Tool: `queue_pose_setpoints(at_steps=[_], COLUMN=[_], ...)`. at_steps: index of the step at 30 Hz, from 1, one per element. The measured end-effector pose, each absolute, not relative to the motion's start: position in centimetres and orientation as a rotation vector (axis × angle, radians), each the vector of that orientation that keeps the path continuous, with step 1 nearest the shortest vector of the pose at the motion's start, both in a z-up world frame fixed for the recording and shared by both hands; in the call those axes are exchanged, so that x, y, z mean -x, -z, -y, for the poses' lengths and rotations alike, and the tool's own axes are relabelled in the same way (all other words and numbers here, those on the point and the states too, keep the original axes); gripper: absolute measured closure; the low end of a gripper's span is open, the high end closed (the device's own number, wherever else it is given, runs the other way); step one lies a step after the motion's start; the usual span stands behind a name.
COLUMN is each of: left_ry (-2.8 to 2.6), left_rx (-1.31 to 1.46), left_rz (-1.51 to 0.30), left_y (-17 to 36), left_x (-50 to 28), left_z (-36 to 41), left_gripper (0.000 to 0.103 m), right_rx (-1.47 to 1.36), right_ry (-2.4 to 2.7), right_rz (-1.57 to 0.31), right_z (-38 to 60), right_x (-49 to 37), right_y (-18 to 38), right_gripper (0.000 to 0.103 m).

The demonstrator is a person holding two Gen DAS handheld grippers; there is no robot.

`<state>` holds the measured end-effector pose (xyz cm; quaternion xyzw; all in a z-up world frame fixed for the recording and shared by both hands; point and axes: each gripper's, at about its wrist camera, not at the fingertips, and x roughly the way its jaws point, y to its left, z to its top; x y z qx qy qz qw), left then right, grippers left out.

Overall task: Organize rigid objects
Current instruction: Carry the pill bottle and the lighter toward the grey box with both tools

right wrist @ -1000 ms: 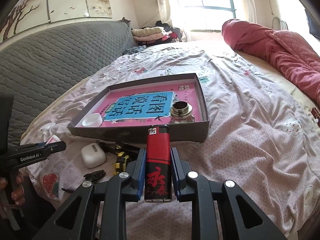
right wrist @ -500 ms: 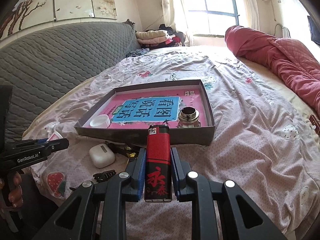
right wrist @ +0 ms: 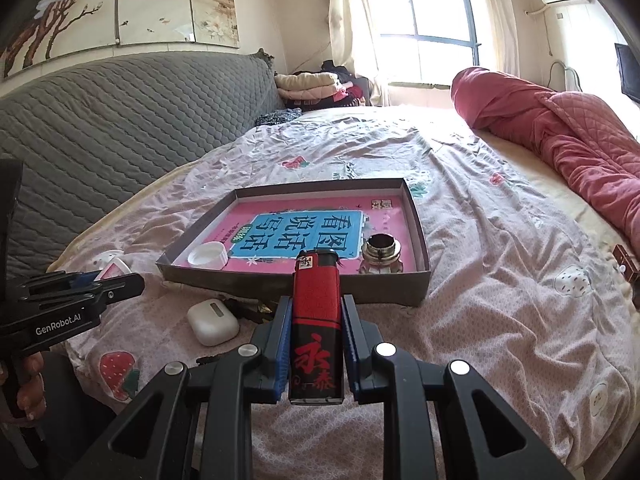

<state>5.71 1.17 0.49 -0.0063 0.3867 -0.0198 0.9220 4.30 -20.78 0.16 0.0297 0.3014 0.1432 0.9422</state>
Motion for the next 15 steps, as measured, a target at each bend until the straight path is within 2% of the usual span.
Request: queue_pose_setpoints(at_steps=[15], left_ry=[0.057], left_rx=[0.027], left_rz=[-0.758], left_y=[-1.9], left_x=[-6.6], left_z=[-0.1], left_gripper=[0.076], right_rx=[-0.095], right_ry=[-0.293], right_rz=[-0.558], right_z=[21.0], right_x=[-4.4], right_y=[-1.6], right_gripper=[0.08])
